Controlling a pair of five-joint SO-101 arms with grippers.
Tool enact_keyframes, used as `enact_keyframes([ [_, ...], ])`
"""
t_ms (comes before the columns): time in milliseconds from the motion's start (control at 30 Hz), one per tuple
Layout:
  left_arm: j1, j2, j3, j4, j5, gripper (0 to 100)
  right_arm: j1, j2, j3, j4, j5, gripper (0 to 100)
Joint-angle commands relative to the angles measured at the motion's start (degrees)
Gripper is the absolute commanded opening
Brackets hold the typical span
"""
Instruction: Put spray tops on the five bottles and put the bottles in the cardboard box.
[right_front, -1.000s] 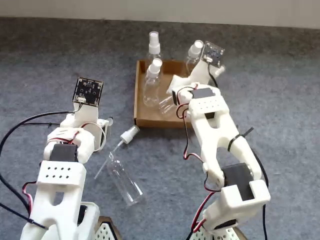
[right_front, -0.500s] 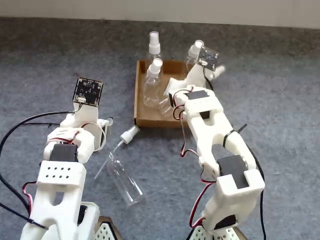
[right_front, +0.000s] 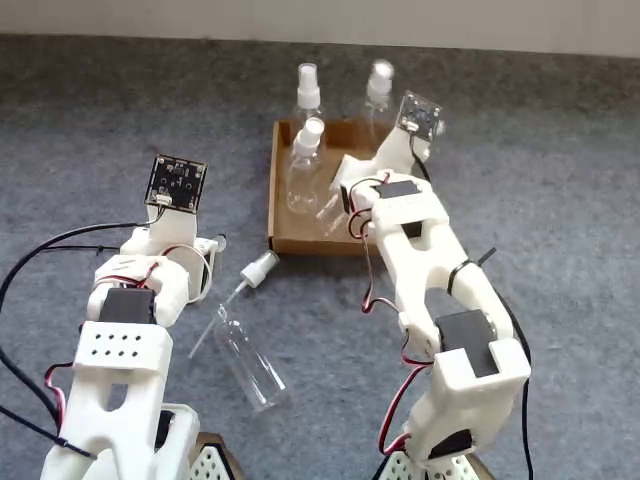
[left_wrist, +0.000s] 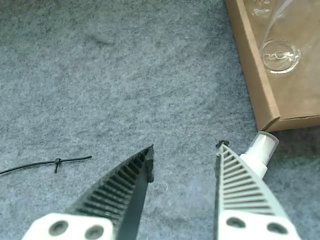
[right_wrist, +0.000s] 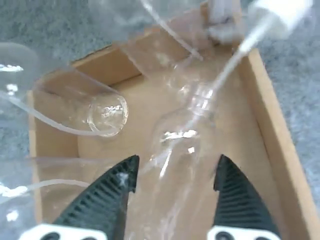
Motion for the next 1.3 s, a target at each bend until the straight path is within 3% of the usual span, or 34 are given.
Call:
enact_keyframes([
  [0,0.92,-0.57,-0.22,-0.79,0.35,20,0.13,-0.92,-1.8,-0.75,-0.35,13.5],
  [567,0.92,-0.57,-0.22,-0.97,0.35,20,4.88,-1.54,-1.8,-0.48,-0.35,13.1],
  [967,0.92,-0.57,-0.22,-0.97,0.35,20,10.33,-13.58,0.04,-0.4,-0.35,12.8],
  [1133,0.92,-0.57,-0.22,-0.97,0.35,20,13.41,-16.66,0.57,-0.4,0.09,0.7],
  [1267,0.92,-0.57,-0.22,-0.97,0.35,20,15.78,-19.3,0.57,-0.31,0.18,1.0],
])
